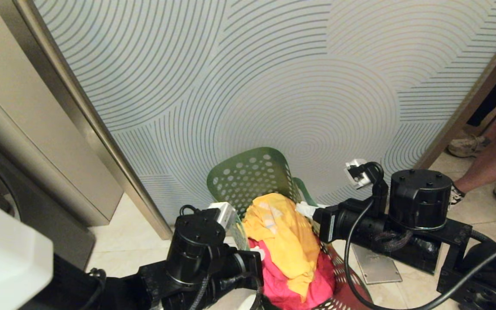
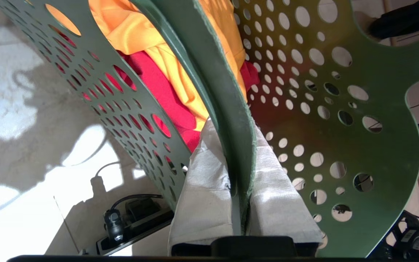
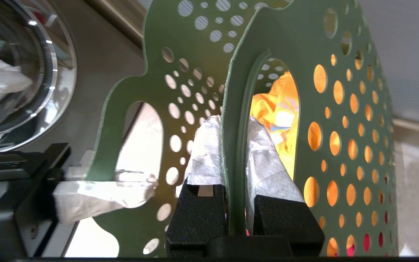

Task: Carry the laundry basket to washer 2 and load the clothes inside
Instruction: Pick up the clothes basket and put it beside the washing machine

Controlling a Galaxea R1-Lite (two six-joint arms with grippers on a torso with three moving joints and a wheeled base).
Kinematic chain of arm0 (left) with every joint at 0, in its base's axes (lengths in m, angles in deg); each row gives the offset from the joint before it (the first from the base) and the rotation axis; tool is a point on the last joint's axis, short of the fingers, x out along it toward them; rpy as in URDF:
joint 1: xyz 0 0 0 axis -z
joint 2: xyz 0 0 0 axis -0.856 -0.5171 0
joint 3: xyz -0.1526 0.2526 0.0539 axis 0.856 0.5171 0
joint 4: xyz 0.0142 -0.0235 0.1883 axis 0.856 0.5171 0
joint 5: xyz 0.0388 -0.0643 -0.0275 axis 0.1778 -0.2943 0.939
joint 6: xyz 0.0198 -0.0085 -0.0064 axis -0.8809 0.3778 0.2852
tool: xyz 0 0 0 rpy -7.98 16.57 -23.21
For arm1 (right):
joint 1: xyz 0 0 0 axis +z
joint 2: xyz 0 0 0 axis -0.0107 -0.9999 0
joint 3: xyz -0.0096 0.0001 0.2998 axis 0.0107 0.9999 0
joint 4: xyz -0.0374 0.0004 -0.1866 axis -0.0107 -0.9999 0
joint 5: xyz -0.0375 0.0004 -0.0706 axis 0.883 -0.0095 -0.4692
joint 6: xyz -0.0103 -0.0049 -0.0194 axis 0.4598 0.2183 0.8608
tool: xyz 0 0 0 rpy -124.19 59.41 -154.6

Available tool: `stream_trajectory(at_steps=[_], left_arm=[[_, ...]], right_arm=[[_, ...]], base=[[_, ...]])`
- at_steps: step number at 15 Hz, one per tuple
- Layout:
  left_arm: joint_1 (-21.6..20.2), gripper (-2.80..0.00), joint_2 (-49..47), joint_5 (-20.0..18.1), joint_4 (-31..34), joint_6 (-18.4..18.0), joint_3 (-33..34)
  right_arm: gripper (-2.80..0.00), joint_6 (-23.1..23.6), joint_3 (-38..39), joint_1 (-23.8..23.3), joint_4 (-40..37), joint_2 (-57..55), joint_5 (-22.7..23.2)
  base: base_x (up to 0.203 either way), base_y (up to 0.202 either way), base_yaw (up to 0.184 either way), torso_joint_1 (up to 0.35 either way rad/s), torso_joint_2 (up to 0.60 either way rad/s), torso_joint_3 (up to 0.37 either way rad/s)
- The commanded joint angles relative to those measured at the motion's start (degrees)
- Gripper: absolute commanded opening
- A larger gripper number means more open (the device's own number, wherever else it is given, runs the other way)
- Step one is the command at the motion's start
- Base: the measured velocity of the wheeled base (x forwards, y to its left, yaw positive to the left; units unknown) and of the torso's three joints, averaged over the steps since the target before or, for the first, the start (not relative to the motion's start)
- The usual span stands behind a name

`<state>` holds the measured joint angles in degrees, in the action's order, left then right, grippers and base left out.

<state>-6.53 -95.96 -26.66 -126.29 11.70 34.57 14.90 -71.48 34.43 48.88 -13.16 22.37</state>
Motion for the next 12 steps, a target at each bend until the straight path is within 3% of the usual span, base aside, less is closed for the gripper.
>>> stream_trajectory(at_steps=[1,7,12], left_arm=[[0.2,-2.80,0.1,0.1,-0.3,0.1,-0.1],[0.8,-2.80,0.4,0.2,-0.6,0.0,0.4],[1.2,-2.80,0.8,0.2,-0.6,0.0,0.3]], right_arm=[[-2.80,-0.1,0.1,0.2,0.4,0.5,0.1],[-2.80,-0.2,0.7,0.6,0.4,1.4,0.4],[-2.80,-0.3,0.7,1.9,-0.7,2.1,0.5]], base=[[0.000,0.000,0.000,0.001,0.01,0.207],[0.000,0.000,0.000,0.000,0.00,0.195],[0.000,0.000,0.000,0.000,0.00,0.029]])
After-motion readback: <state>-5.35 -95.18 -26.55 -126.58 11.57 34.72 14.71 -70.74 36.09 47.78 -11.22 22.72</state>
